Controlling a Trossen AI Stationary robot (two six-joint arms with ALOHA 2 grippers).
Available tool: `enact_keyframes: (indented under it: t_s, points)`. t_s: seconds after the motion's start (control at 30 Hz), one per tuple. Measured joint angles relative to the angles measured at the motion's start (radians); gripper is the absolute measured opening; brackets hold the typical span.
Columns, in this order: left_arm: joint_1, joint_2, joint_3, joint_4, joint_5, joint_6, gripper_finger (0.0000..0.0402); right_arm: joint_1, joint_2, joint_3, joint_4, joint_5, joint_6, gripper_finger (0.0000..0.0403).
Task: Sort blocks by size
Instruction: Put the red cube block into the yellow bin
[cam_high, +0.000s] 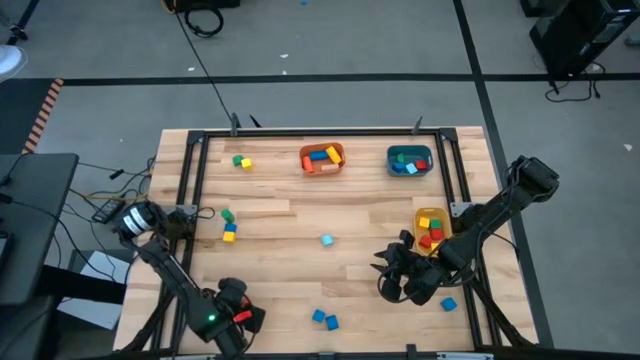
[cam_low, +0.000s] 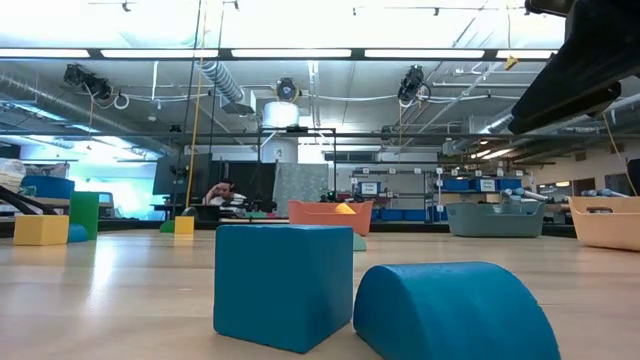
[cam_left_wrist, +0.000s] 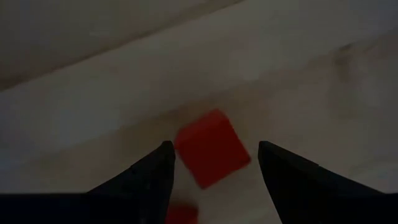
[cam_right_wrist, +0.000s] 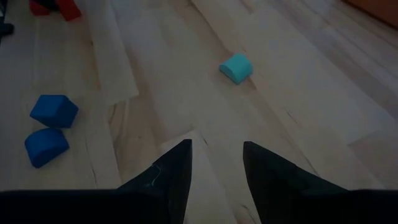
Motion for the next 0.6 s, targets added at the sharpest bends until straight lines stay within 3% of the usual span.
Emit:
enact_keyframes:
  t_s: [0.3,0.6]
  points:
    - [0.044,-0.006,-0.108,0.191,0.009,-0.002,0.0238,0.0,0.0,0.0,0.0,0.0,-0.003,0.0158]
    - [0.047,-0.006,-0.114,0.193,0.055,0.002,0.0227,0.0,0.0,0.0,0.0,0.0,-0.005,0.0158]
